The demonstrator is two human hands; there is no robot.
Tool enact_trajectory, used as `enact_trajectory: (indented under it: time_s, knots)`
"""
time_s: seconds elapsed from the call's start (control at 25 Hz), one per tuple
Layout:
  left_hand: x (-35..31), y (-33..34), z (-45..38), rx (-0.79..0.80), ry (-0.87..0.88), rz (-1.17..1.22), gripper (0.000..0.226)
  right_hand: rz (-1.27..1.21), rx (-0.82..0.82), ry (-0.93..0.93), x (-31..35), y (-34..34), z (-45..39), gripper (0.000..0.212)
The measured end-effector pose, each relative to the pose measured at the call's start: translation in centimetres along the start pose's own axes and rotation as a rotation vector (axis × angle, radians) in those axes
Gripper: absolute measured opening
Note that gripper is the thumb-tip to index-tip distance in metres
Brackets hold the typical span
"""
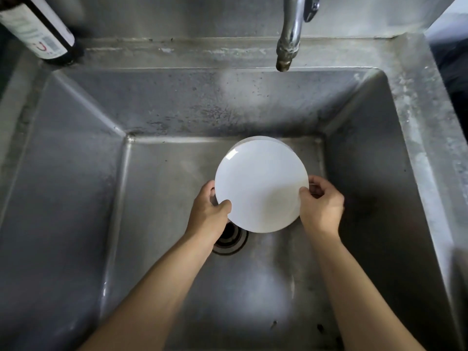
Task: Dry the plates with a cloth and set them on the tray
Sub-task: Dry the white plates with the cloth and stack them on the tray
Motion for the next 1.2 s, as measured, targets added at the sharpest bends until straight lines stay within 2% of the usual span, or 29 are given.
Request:
enact_trajectory:
  time_s: [0.2,0.4,0.56,0.72,0.88,1.08,1.2]
  knots:
    - [1.3,-3.0,6.4,-0.075,-0.036,0.105,0.054,0.063,0.103,-0.048,2.0,-2.9,5.6,0.025]
    - [4.4,-6.6,12.5,-0.166,-0.220,0.161,0.052,0.168,0.209,-0.077,4.2,-4.6,11.2,0.015]
    - [6.1,-8.6,14.8,-0.225,-0.350,0.204,0.034,0.305,0.327,-0.041,5.6,-5.0,13.9,0.008]
    - [6.4,-9.4,15.3,-0.258,-0.427,0.291,0.020,0.351,0.359,0.051,6.4,-5.4,14.9,0.013]
    - [5.7,-9.2,15.1,-0.247,-0.418,0.311,0.016,0.345,0.344,0.122,6.6,-6.1,15.1,0.015]
    - [4.9,-8.0,16.3,-0.164,-0.411,0.458,0.015,0.197,0.299,0.112,6.2,-6.8,16.1,0.002]
    - [4.8,-6.5,17.6,-0.013,-0.460,0.633,0.039,0.087,0.270,0.080,5.7,-6.8,17.4,0.011]
Point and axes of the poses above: each hand's wrist, its own z-axis away from the middle knuckle, its own y-axis out of the palm, x = y × z, the point moved 5 cm from there along -z, towards the middle knuckle, and after that the axes turned 6 degrees about -y, right-handed, at the moved point
